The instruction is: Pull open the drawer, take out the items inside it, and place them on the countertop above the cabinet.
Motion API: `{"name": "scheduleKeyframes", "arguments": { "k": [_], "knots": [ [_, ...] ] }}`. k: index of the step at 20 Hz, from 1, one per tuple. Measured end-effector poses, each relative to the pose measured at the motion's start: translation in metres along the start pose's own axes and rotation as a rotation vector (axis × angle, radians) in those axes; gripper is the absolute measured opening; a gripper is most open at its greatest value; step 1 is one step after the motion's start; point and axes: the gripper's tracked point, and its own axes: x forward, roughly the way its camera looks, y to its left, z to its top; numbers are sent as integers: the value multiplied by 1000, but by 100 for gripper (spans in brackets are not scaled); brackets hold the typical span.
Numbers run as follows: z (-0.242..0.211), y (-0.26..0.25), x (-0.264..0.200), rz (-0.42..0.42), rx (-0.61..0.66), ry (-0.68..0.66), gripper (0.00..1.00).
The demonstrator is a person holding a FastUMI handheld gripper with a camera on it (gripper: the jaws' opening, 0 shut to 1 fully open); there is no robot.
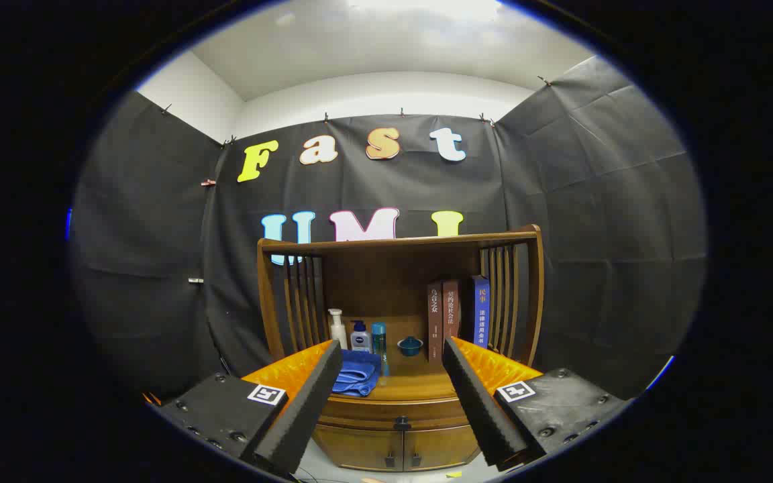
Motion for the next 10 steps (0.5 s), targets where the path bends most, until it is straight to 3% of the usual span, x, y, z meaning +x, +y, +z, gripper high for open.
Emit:
{"name": "scheduleKeyframes", "arguments": {
  "k": [10],
  "knots": [
    [0, 0, -4, -12, -13, 1, 98]
  ]
}}
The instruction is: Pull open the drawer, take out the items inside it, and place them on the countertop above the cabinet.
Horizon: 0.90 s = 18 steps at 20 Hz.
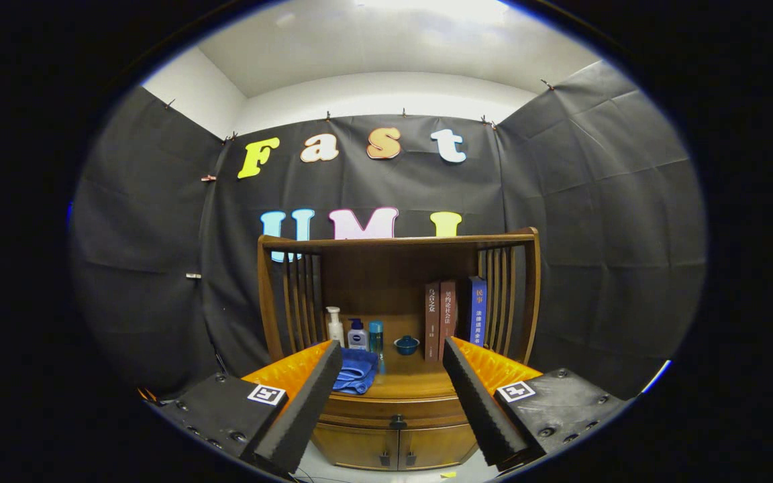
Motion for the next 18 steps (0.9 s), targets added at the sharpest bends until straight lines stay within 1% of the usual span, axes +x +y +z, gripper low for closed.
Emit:
{"name": "scheduleKeyframes", "arguments": {
  "k": [10, 14, 18],
  "knots": [
    [-10, -5, 8, -11, 13, 16, 98],
    [-15, -1, 14, 6, 15, 12, 98],
    [-38, 0, 28, 12, 20, 40, 98]
  ]
}}
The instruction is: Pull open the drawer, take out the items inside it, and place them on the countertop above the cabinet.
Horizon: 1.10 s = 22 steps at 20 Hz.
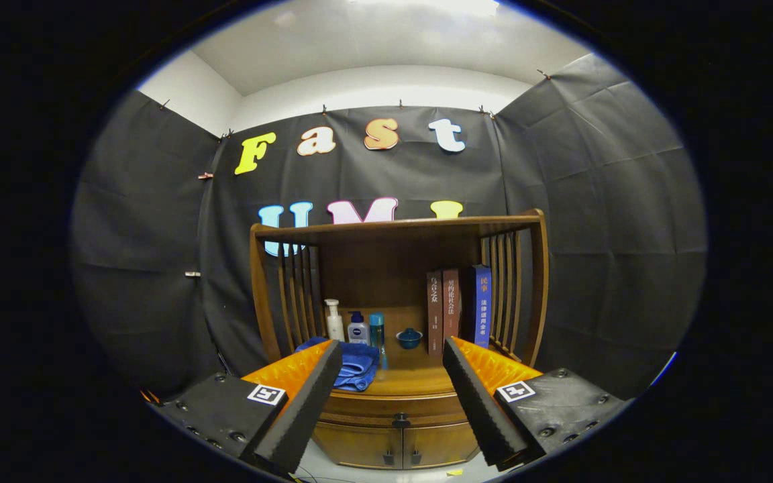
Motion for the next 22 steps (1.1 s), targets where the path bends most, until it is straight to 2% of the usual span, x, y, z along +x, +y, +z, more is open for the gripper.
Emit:
{"name": "scheduleKeyframes", "arguments": {
  "k": [3, 10, 19, 22],
  "knots": [
    [-29, 0, 17, 3, -5, 24, 99],
    [-134, -3, 60, 7, 17, 183, 99],
    [-278, -12, 119, -22, 29, 350, 99],
    [-306, -17, 134, -45, 41, 386, 96]
  ]
}}
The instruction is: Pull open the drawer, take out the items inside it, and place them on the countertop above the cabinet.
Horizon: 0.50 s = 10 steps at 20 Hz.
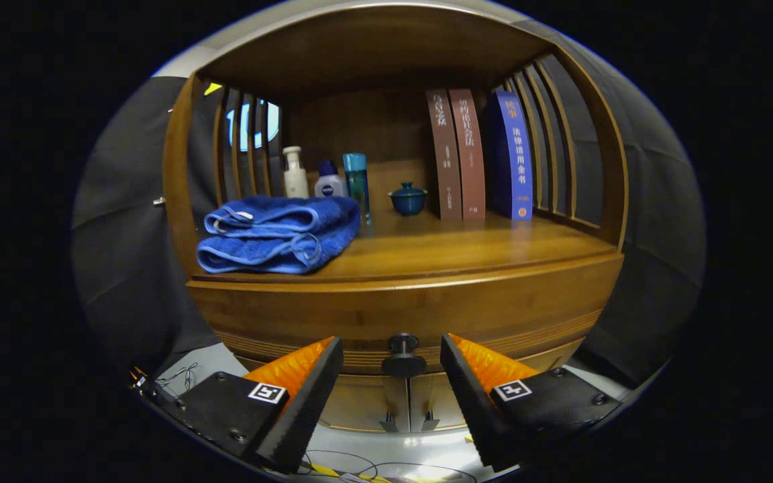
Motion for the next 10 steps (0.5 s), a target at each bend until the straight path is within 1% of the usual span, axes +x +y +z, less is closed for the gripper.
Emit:
{"name": "scheduleKeyframes", "arguments": {
  "k": [1, 3, 5, 6, 7, 9, 10],
  "knots": [
    [-4, 0, 5, -3, -2, 11, 95],
    [-12, -8, 15, -39, -32, 26, 80],
    [-22, -8, 28, -42, -58, 59, 65],
    [-31, -12, 26, -48, -69, 91, 57],
    [-21, -10, 21, -42, -60, 73, 51],
    [-25, -10, 25, -33, -48, 82, 39],
    [-26, -11, 26, -40, -62, 84, 39]
  ]
}}
